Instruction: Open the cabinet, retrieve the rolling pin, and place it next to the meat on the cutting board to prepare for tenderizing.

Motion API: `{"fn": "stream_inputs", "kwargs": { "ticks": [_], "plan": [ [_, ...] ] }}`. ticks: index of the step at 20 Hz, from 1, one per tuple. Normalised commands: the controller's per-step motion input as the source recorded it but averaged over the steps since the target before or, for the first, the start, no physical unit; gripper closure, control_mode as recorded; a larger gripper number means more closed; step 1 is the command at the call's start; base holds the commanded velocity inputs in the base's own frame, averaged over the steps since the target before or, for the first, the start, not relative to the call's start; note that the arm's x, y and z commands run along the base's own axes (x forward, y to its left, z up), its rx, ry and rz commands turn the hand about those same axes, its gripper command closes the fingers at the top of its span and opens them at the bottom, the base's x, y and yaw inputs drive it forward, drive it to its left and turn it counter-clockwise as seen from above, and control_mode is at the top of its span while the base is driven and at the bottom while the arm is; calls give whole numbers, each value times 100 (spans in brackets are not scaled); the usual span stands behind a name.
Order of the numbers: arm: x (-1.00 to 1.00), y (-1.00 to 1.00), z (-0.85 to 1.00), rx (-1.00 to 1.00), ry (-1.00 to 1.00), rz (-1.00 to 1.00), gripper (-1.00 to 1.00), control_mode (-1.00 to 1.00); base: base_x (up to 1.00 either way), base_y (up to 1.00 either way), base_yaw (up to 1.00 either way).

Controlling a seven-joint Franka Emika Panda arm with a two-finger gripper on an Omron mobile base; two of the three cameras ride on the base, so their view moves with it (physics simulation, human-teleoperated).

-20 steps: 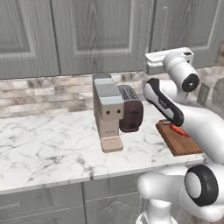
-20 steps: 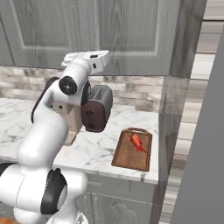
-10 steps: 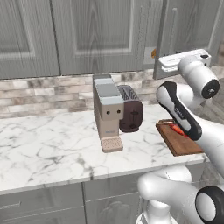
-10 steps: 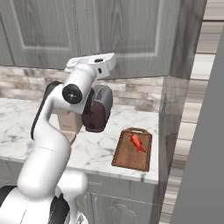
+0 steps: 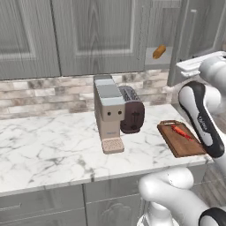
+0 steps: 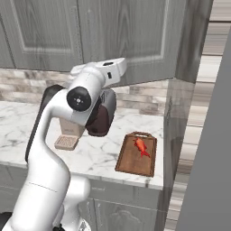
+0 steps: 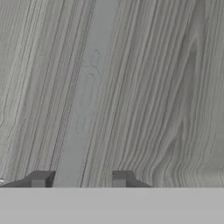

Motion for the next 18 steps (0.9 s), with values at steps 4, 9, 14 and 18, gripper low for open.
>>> {"fn": "stream_inputs", "kwargs": {
  "ticks": [4,9,14,18],
  "plan": [
    [-34,-89,-26,-4,12,3,100,-100,0,0,0],
    [-26,-39,-49,-5,14,1,-100,-100,0,0,0],
    [-62,-12,-18,-2,0,0,-100,-100,0,0,0],
    [-97,-14,0,-2,-14,0,-100,-100,0,0,0]
  ]
}}
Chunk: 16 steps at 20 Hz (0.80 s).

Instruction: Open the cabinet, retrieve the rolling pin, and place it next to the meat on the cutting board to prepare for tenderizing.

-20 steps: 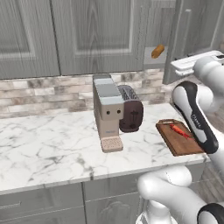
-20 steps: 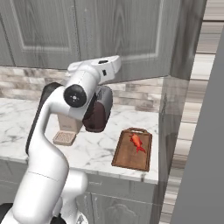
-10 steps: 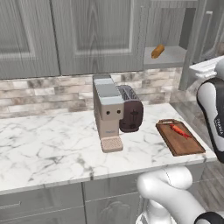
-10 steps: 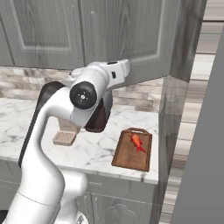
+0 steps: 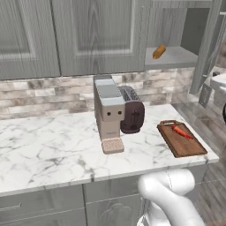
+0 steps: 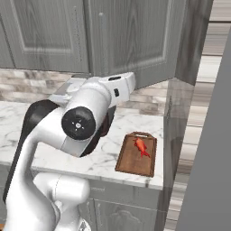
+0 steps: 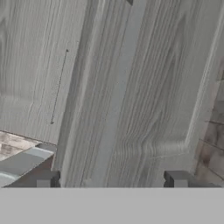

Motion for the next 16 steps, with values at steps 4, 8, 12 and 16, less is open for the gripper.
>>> {"fn": "stream_inputs", "kwargs": {
  "ticks": [4,8,12,16],
  "plan": [
    [-95,0,1,-4,-29,0,-100,-100,0,0,0],
    [-94,17,6,-10,-27,0,-100,-100,0,0,0],
    [-57,56,0,-20,-11,0,-100,-100,0,0,0],
    [-4,73,-6,-24,4,-7,-100,-100,0,0,0]
  ]
}}
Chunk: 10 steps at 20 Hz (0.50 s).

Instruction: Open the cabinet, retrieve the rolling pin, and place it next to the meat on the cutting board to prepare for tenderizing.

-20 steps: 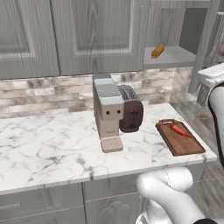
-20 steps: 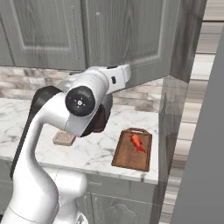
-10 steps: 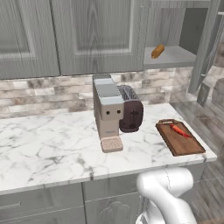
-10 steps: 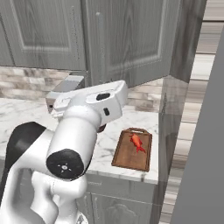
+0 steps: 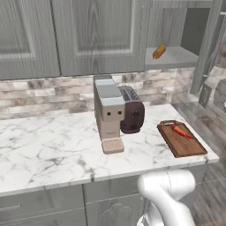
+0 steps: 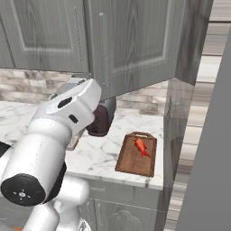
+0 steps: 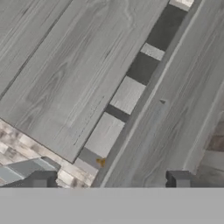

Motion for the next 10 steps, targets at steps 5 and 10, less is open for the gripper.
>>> {"fn": "stream_inputs", "kwargs": {
  "ticks": [5,10],
  "plan": [
    [19,88,-13,-34,11,-20,-100,-100,0,0,0],
    [39,69,-15,-26,7,-22,-100,-100,0,0,0]
  ]
}}
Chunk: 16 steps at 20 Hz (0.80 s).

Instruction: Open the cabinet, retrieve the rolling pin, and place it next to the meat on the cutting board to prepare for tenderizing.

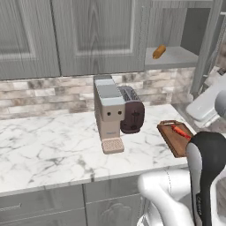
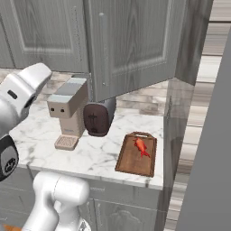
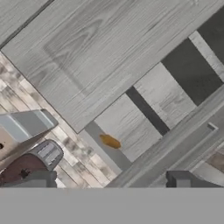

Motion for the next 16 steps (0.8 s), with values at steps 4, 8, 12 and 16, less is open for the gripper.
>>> {"fn": "stream_inputs", "kwargs": {
  "ticks": [4,8,12,16],
  "plan": [
    [63,37,-13,-22,6,-24,-100,-100,0,0,0],
    [75,22,-12,-19,8,-25,-100,-100,0,0,0],
    [81,1,-12,-18,11,-23,-100,-100,0,0,0],
    [78,0,-14,-18,14,-18,-100,-100,0,0,0]
  ]
}}
